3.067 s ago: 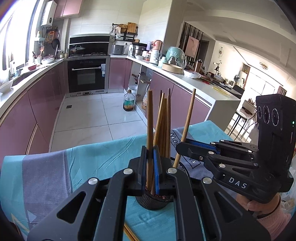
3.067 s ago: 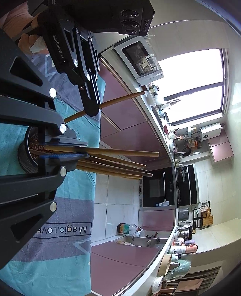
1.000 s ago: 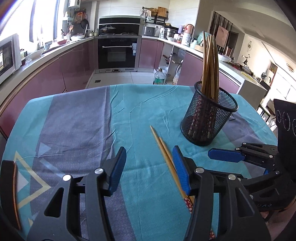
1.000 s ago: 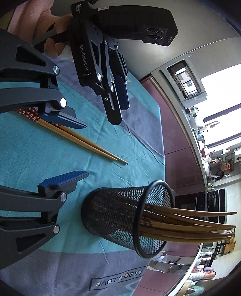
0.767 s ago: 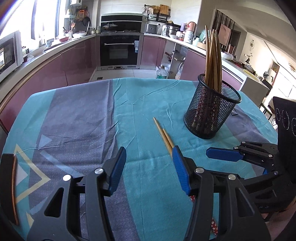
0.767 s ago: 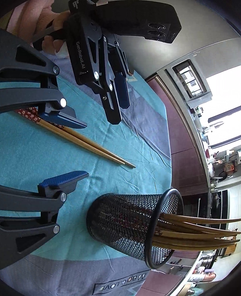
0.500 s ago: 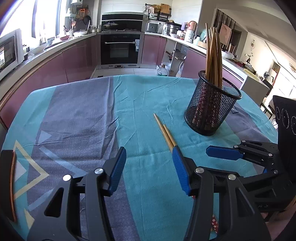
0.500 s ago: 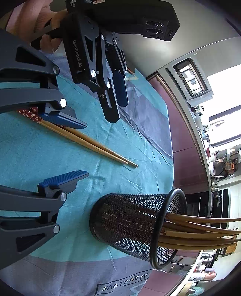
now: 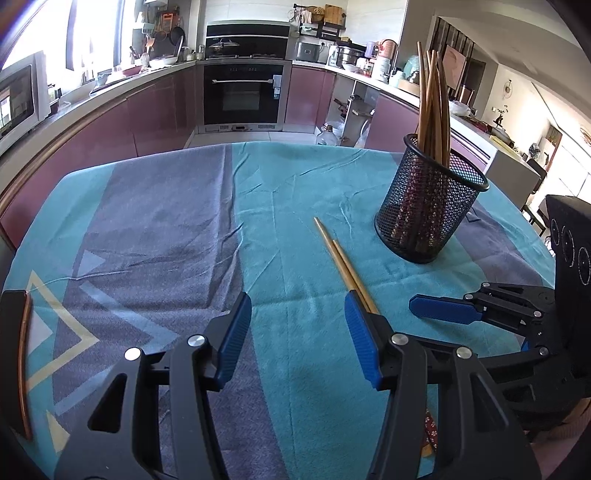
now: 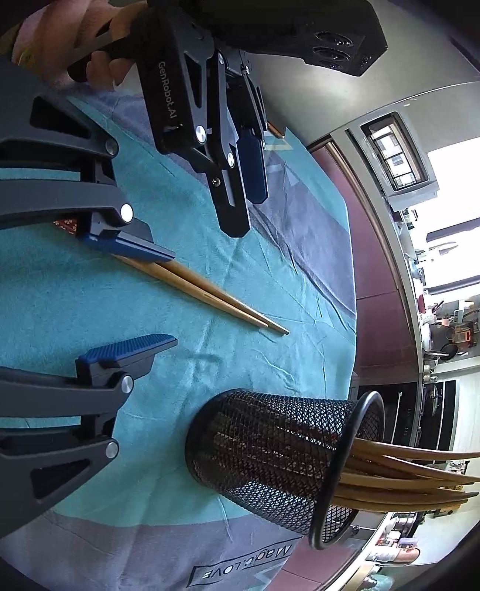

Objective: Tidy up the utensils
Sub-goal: 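Move the left tool back over the two remaining chopsticks, then lower the left tool onto a loose wooden chopstick and close its fingers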

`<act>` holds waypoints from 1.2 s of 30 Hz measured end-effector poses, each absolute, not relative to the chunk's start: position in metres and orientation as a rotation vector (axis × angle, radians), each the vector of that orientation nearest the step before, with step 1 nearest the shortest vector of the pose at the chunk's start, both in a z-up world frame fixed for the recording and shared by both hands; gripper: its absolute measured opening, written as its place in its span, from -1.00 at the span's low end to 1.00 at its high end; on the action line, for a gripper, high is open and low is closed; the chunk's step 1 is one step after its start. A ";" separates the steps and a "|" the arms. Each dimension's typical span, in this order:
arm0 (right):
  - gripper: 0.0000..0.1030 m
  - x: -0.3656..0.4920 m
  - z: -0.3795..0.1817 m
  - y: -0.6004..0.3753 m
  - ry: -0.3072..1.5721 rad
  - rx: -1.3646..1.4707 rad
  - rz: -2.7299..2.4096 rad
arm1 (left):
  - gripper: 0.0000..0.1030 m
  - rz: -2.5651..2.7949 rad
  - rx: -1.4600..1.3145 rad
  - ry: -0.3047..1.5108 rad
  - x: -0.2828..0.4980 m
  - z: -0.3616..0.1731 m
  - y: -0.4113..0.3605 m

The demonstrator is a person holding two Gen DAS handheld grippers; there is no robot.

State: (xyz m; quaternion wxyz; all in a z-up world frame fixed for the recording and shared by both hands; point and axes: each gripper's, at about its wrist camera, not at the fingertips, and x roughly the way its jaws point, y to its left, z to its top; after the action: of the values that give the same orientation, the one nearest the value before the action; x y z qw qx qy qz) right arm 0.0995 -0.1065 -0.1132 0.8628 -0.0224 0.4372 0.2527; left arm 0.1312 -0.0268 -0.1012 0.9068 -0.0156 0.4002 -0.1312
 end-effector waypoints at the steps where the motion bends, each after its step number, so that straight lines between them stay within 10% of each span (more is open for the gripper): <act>1: -0.27 0.100 -0.113 -0.106 0.916 -0.052 0.528 | 0.01 -0.273 -0.031 0.827 0.131 -0.102 -0.027; 7: -0.54 0.099 -0.113 -0.108 0.923 -0.086 0.493 | 0.01 -0.293 -0.009 0.830 0.131 -0.105 -0.033; 36: -0.50 0.093 -0.113 -0.128 0.934 0.007 0.532 | 0.01 -0.364 0.044 0.860 0.132 -0.121 -0.054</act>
State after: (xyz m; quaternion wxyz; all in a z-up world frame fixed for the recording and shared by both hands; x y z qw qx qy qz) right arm 0.0933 -0.1275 -0.1126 0.8590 0.0036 0.4449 0.2532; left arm 0.1315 -0.0541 -0.1207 0.8927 0.0212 0.4147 -0.1753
